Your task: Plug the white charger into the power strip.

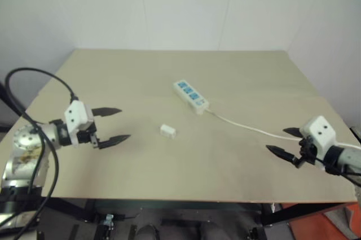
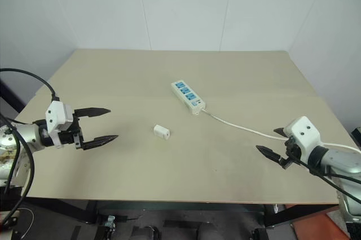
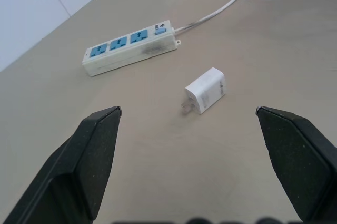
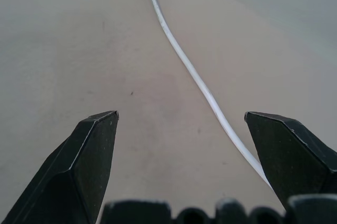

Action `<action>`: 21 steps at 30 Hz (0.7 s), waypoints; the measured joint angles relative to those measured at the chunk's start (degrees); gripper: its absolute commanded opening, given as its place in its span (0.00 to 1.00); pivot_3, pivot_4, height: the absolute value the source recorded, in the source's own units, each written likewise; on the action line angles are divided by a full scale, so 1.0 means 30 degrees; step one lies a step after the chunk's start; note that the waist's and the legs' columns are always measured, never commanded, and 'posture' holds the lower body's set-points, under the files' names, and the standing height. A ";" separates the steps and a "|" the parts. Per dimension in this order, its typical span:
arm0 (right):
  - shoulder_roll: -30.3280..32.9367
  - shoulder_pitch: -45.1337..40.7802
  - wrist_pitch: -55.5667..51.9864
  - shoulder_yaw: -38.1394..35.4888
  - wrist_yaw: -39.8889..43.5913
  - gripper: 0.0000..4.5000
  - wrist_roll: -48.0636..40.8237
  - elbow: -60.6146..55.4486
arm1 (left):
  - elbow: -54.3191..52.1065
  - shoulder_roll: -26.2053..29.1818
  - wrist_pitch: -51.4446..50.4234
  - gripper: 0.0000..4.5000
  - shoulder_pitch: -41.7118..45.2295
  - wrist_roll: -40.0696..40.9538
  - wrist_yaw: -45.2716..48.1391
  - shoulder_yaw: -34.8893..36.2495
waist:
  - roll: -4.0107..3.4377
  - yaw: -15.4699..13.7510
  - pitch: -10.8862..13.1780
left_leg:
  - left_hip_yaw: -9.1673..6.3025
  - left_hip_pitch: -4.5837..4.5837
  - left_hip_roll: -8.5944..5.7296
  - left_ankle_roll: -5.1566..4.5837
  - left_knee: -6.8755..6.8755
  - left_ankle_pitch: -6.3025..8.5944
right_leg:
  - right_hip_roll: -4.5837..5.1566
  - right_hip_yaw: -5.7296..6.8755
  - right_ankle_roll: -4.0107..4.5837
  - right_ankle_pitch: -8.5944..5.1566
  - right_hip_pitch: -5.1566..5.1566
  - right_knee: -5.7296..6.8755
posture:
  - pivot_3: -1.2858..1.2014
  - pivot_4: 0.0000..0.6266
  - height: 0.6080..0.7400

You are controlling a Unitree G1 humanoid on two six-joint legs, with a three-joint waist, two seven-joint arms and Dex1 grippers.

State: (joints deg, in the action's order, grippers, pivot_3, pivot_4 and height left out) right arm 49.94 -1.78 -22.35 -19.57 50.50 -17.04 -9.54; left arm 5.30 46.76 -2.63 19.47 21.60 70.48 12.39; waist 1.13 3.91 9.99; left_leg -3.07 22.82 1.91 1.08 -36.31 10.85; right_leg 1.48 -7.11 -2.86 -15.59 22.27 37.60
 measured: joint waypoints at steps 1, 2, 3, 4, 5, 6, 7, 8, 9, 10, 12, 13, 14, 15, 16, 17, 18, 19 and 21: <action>0.0000 0.0030 0.0045 -0.0003 0.0034 1.00 -0.0009 0.0000 | -0.0001 0.0000 -0.0001 1.00 0.0000 0.0003 -0.0041 0.0000 | 0.0000 0.0011 0.0000 | 0.0002 -0.0001 0.0000 0.0000 0.0000 0.0000 | 0.0000 -0.0001 0.0000 0.0000 0.0000 -0.0001 | 0.52 0.24 1.00; 0.0000 0.0082 0.0140 -0.0004 0.0080 1.00 -0.0016 0.0001 | -0.0015 0.0000 -0.0001 1.00 0.0000 0.0009 -0.0057 -0.0001 | 0.0000 0.0018 0.0000 | 0.0003 0.0000 0.0000 0.0000 0.0002 0.0000 | 0.0000 -0.0001 0.0000 0.0000 0.0000 -0.0004 | 0.52 0.24 1.00; 0.0000 0.0112 0.0202 -0.0003 0.0153 1.00 -0.0016 0.0016 | -0.0031 0.0000 -0.0002 1.00 0.0000 0.0014 -0.0071 -0.0001 | 0.0000 0.0019 0.0000 | 0.0006 0.0001 0.0000 0.0000 0.0004 0.0000 | 0.0000 -0.0001 0.0000 0.0000 0.0001 -0.0006 | 0.52 0.24 1.00; 0.0000 0.0121 0.0255 -0.0004 0.0215 1.00 -0.0017 0.0024 | -0.0055 0.0000 -0.0003 1.00 0.0002 0.0019 -0.0083 -0.0001 | -0.0001 0.0015 0.0000 | 0.0005 0.0001 0.0000 0.0000 0.0003 0.0000 | 0.0000 -0.0002 0.0000 0.0000 0.0001 -0.0007 | 0.52 0.24 1.00; 0.0000 0.0126 0.0299 -0.0004 0.0262 1.00 -0.0021 0.0024 | -0.0094 0.0000 -0.0003 1.00 0.0002 0.0022 -0.0103 -0.0004 | 0.0000 0.0011 0.0000 | 0.0006 0.0002 0.0000 0.0000 0.0003 0.0000 | 0.0001 -0.0001 0.0000 0.0000 0.0001 -0.0008 | 0.52 0.24 1.00; 0.0000 0.0127 0.0326 -0.0004 0.0311 1.00 -0.0030 0.0023 | -0.0105 0.0000 -0.0001 1.00 0.0005 0.0018 -0.0131 -0.0005 | 0.0000 0.0005 0.0000 | 0.0004 0.0001 0.0000 0.0000 0.0003 0.0000 | 0.0001 -0.0001 0.0000 0.0000 0.0001 -0.0009 | 0.52 0.24 1.00; -0.0001 0.0128 0.0349 -0.0004 0.0382 1.00 -0.0041 0.0021 | -0.0105 -0.0001 0.0006 1.00 0.0005 0.0007 -0.0197 -0.0009 | 0.0000 0.0001 0.0001 | 0.0005 0.0001 -0.0001 0.0000 0.0003 0.0000 | 0.0001 -0.0001 0.0000 0.0000 0.0001 -0.0008 | 0.52 0.24 1.00; -0.0001 0.0129 0.0367 -0.0004 0.0436 1.00 -0.0058 0.0016 | -0.0105 0.0000 0.0044 1.00 0.0007 -0.0022 -0.0286 -0.0024 | 0.0000 -0.0002 0.0001 | 0.0004 0.0001 -0.0001 0.0001 0.0003 0.0000 | 0.0001 -0.0001 0.0000 0.0000 0.0001 -0.0008 | 0.52 0.24 1.00; -0.0004 0.0128 0.0368 -0.0004 0.0447 1.00 -0.0101 0.0006 | -0.0103 -0.0001 0.0150 1.00 0.0011 -0.0160 -0.0415 -0.0039 | 0.0000 -0.0003 0.0001 | 0.0004 0.0001 0.0000 0.0001 0.0003 0.0000 | 0.0001 -0.0001 0.0000 0.0000 0.0001 -0.0009 | 0.52 0.24 1.00; -0.0007 0.0127 0.0368 -0.0006 0.0449 1.00 -0.0202 0.0001 | -0.0095 -0.0001 0.0260 1.00 0.0013 -0.0332 -0.0482 -0.0044 | 0.0000 -0.0001 0.0001 | 0.0005 0.0001 -0.0001 0.0001 0.0004 0.0000 | 0.0001 -0.0002 0.0000 0.0000 0.0001 -0.0010 | 0.52 0.24 1.00; -0.0026 0.0127 0.0394 -0.0005 0.0450 1.00 -0.0377 0.0002 | -0.0070 0.0000 0.0358 1.00 0.0014 -0.0406 -0.0489 -0.0093 | 0.0001 0.0002 0.0001 | 0.0005 0.0002 0.0000 0.0001 0.0005 0.0000 | 0.0001 -0.0002 0.0000 0.0000 0.0001 -0.0012 | 0.52 0.24 1.00; -0.0026 0.0128 0.0456 -0.0005 0.0448 1.00 -0.0377 0.0009 | -0.0061 0.0000 0.0361 1.00 0.0014 -0.0406 -0.0479 -0.0106 | 0.0001 0.0001 0.0001 | 0.0005 0.0002 0.0000 0.0001 0.0006 0.0000 | 0.0001 -0.0002 0.0000 -0.0001 0.0001 -0.0012 | 0.52 0.24 1.00; -0.0026 0.0130 0.0533 -0.0005 0.0447 1.00 -0.0377 0.0014 | -0.0060 0.0000 0.0361 1.00 0.0014 -0.0406 -0.0475 -0.0106 | 0.0000 0.0001 0.0001 | 0.0006 0.0002 0.0000 0.0001 0.0006 0.0000 | 0.0001 -0.0002 0.0000 -0.0001 0.0001 -0.0014 | 0.52 0.24 1.00; -0.0026 0.0147 0.0625 -0.0005 0.0445 1.00 -0.0377 0.0015 | -0.0060 0.0000 0.0361 1.00 0.0015 -0.0406 -0.0475 -0.0107 | 0.0000 -0.0001 0.0001 | 0.0005 0.0002 0.0000 0.0001 0.0007 0.0000 | 0.0001 -0.0002 0.0000 -0.0001 0.0001 -0.0015 | 0.52 0.24 1.00; -0.0026 0.0173 0.0658 -0.0005 0.0446 1.00 -0.0379 0.0016 | -0.0059 0.0000 0.0361 1.00 0.0015 -0.0406 -0.0475 -0.0106 | 0.0001 -0.0002 0.0001 | 0.0006 0.0002 0.0000 0.0001 0.0007 0.0000 | 0.0001 -0.0002 0.0000 -0.0001 0.0001 -0.0016 | 0.52 0.24 1.00; -0.0028 0.0205 0.0686 -0.0005 0.0446 1.00 -0.0383 0.0016 | -0.0057 0.0000 0.0366 1.00 0.0014 -0.0406 -0.0475 -0.0106 | 0.0001 -0.0004 0.0001 | 0.0006 0.0003 0.0000 0.0001 0.0007 0.0000 | 0.0001 -0.0002 0.0000 -0.0001 0.0001 -0.0017 | 0.52 0.24 1.00; -0.0068 0.0211 0.0699 -0.0009 0.0426 1.00 -0.0409 0.0016 | -0.0051 0.0001 0.0369 1.00 0.0015 -0.0406 -0.0474 -0.0106 | 0.0001 -0.0003 0.0001 | 0.0007 0.0002 -0.0001 0.0001 0.0007 0.0000 | 0.0002 -0.0002 0.0000 -0.0001 0.0001 -0.0018 | 0.52 0.24 1.00; -0.0172 0.0196 0.0705 -0.0009 0.0405 1.00 -0.0462 0.0021 | -0.0038 0.0003 0.0369 1.00 0.0016 -0.0406 -0.0458 -0.0108 | 0.0002 0.0002 0.0001 | 0.0007 0.0002 0.0000 0.0001 0.0008 0.0000 | 0.0001 -0.0002 0.0000 -0.0001 0.0001 -0.0019 | 0.52 0.24 1.00; -0.0747 -0.0157 0.0704 0.0097 0.0123 1.00 -0.0576 0.0127 | 0.0017 0.0011 0.0360 1.00 0.0020 -0.0393 -0.0314 -0.0123 | 0.0003 0.0043 0.0002 | 0.0009 -0.0001 0.0003 0.0001 0.0009 0.0000 | -0.0002 -0.0005 0.0000 -0.0001 0.0001 -0.0020 | 0.52 0.24 1.00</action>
State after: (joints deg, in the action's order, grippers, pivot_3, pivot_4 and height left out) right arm 47.70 -2.25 -20.24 -19.28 50.87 -18.77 -9.16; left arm 5.35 46.79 -1.56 19.53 20.42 69.54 12.02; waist 1.14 4.04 9.99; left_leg -3.04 22.82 1.92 1.09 -36.28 10.85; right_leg 1.47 -7.12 -2.86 -15.59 22.27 37.54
